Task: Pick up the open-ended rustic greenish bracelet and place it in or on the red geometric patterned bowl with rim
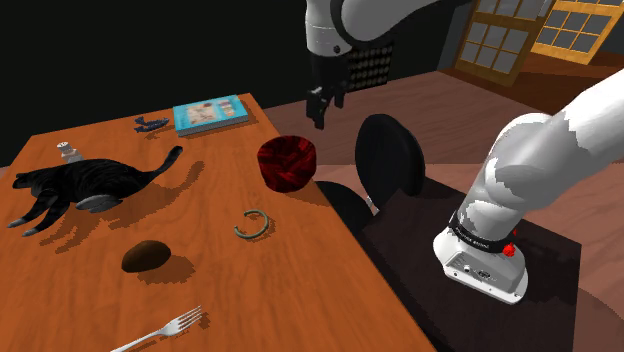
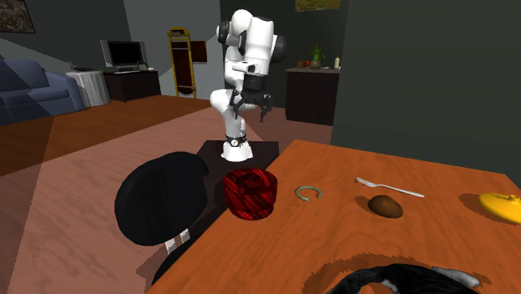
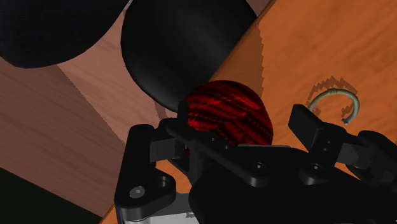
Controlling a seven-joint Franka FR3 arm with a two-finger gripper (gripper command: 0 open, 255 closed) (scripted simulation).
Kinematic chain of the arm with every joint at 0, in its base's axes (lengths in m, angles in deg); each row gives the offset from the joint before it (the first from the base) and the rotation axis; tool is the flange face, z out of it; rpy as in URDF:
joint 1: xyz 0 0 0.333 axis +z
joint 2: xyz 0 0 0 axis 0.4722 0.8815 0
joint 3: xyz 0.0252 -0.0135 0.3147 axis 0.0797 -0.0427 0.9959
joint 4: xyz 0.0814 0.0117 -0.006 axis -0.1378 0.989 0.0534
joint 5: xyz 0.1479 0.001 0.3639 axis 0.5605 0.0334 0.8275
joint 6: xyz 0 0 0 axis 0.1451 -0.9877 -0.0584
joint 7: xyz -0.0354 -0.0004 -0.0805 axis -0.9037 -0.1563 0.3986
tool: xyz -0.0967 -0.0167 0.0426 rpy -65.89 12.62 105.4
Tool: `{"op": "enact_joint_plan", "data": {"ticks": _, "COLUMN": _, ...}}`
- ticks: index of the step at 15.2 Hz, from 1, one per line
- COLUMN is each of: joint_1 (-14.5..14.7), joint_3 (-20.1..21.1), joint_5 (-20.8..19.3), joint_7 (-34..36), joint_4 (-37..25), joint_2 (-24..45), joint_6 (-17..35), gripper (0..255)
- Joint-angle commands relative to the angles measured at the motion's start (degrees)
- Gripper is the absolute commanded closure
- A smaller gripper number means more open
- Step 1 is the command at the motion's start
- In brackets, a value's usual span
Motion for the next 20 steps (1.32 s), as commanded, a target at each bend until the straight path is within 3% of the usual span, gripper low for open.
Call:
{"op": "enact_joint_plan", "data": {"ticks": 1, "joint_1": 0.21, "joint_3": 2.22, "joint_5": -0.38, "joint_7": 2.44, "joint_4": -0.30, "joint_2": 2.88, "joint_6": 2.47, "gripper": 0}}
{"op": "enact_joint_plan", "data": {"ticks": 6, "joint_1": 0.02, "joint_3": 7.91, "joint_5": -3.25, "joint_7": 9.37, "joint_4": -1.91, "joint_2": 11.79, "joint_6": 8.82, "gripper": 0}}
{"op": "enact_joint_plan", "data": {"ticks": 10, "joint_1": -0.48, "joint_3": 12.21, "joint_5": -8.03, "joint_7": 16.18, "joint_4": -4.65, "joint_2": 20.20, "joint_6": 12.87, "gripper": 0}}
{"op": "enact_joint_plan", "data": {"ticks": 15, "joint_1": -0.01, "joint_3": 15.88, "joint_5": -17.44, "joint_7": 26.28, "joint_4": -9.98, "joint_2": 32.26, "joint_6": 15.66, "gripper": 0}}
{"op": "enact_joint_plan", "data": {"ticks": 20, "joint_1": 3.71, "joint_3": 15.90, "joint_5": -27.85, "joint_7": 35.86, "joint_4": -17.38, "joint_2": 45.00, "joint_6": 15.67, "gripper": 0}}
